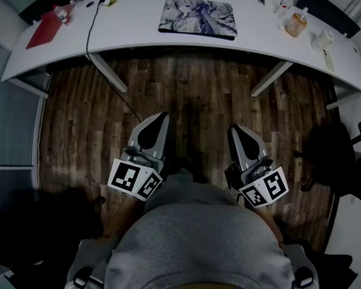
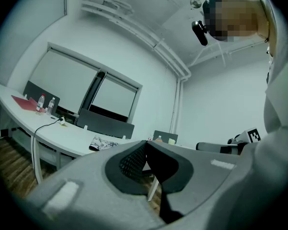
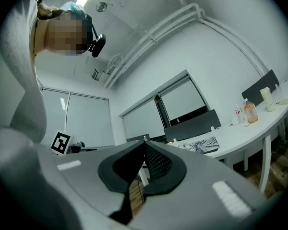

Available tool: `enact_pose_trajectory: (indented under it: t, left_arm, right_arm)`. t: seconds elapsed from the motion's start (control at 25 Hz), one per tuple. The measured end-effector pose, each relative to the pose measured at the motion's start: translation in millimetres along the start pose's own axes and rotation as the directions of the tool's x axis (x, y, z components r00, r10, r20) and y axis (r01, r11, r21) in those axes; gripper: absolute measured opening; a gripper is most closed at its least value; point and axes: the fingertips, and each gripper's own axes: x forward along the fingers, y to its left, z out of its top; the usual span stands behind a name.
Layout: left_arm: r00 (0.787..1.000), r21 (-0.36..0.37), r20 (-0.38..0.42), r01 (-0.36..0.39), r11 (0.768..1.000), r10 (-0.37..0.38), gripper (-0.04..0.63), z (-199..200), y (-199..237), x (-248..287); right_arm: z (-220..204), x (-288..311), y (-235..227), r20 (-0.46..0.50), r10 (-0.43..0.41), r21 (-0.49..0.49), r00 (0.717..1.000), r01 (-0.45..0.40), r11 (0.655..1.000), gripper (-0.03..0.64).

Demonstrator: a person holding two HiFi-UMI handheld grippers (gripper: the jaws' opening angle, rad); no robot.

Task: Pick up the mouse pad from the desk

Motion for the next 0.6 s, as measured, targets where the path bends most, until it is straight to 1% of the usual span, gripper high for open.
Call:
enact_pose_trajectory:
  t: [0.6]
  left_arm:
    - [0.999, 0.022, -0.016, 0.049, 0.999, -0.048, -0.002, 1.4, 38.7, 23.3]
  right_arm:
    - [-9.2, 40.4, -10.5, 0.041, -0.049, 0.027, 0.998, 0.048, 0.998, 0.002]
